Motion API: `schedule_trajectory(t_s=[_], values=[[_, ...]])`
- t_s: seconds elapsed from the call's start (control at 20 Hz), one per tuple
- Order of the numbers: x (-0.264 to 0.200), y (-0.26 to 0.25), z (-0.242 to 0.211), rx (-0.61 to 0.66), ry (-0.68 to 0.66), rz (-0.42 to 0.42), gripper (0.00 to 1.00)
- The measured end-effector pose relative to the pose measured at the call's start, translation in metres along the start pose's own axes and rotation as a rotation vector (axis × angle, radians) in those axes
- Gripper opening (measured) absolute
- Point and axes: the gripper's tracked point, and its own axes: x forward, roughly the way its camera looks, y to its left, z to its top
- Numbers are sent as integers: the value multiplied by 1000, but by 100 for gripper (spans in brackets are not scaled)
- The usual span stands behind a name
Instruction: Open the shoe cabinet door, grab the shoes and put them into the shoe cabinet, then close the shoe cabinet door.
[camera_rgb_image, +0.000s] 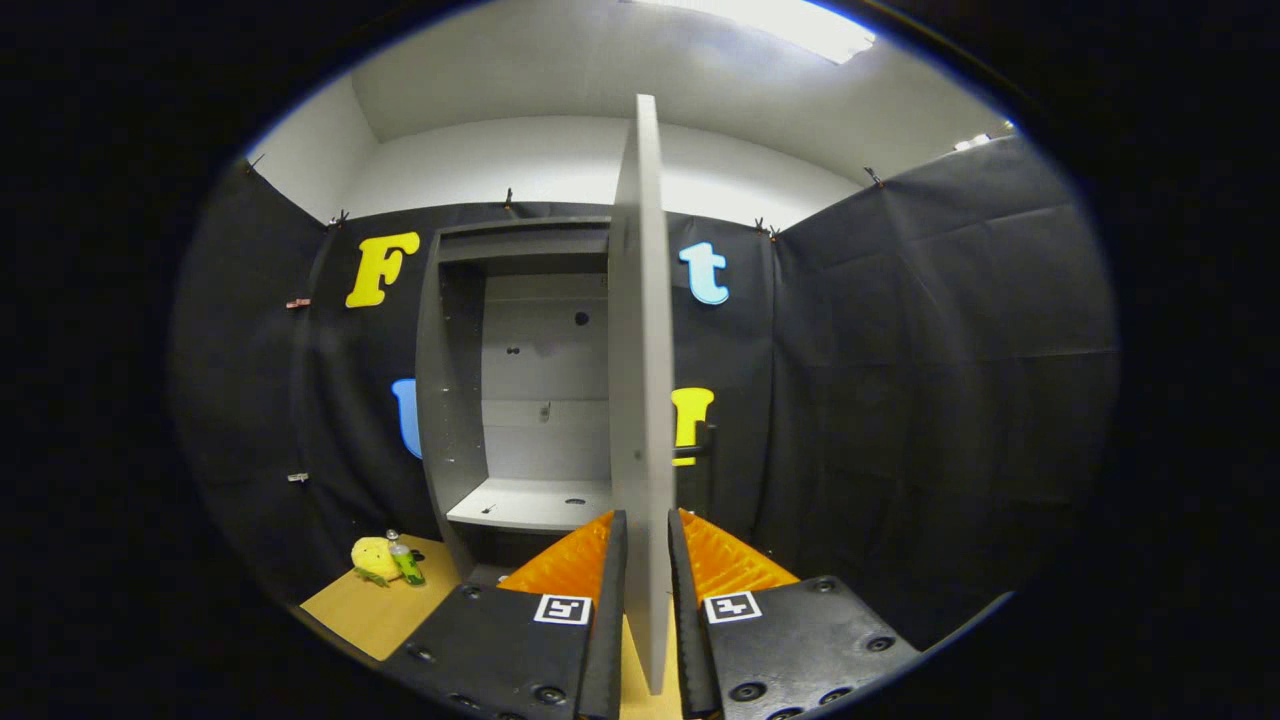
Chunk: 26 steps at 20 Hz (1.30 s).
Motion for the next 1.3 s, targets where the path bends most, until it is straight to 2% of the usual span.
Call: schedule_trajectory(t_s=[0.2,0.4,0.75,1.1,1.3], values=[[1,24,-27,6,36,15,26],[10,76,-82,34,134,72,26],[9,147,-226,71,383,130,27],[-3,163,-367,19,617,88,27],[-13,166,-432,-24,726,71,27]])
